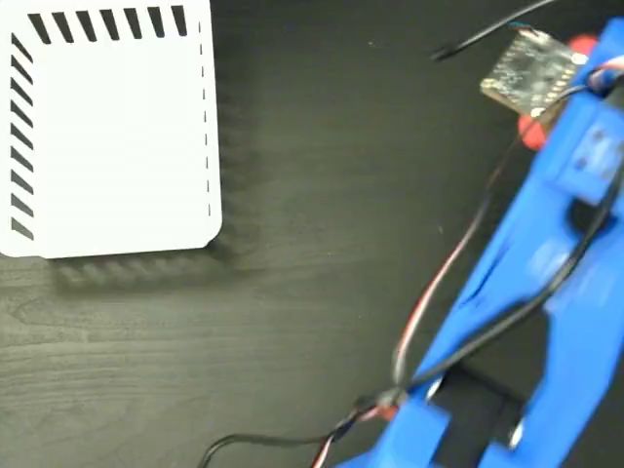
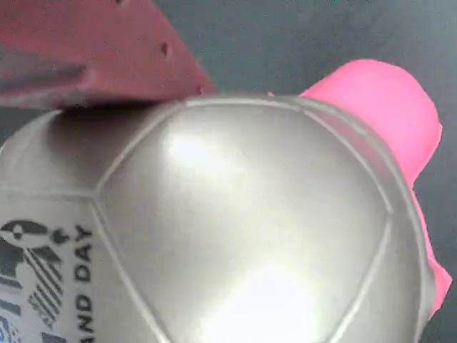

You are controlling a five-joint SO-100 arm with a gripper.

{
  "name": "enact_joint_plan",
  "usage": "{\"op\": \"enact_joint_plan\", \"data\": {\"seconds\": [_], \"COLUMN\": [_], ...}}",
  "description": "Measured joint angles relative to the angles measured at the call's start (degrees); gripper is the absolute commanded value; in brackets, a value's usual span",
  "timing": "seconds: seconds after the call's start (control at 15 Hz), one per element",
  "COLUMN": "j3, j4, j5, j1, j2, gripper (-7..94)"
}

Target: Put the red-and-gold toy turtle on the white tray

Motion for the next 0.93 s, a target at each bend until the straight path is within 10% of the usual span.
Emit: {"op": "enact_joint_plan", "data": {"seconds": [0.93], "j3": [15.29], "j4": [-18.02], "j5": [12.83], "j1": [-54.67], "j2": [9.49], "gripper": [0]}}
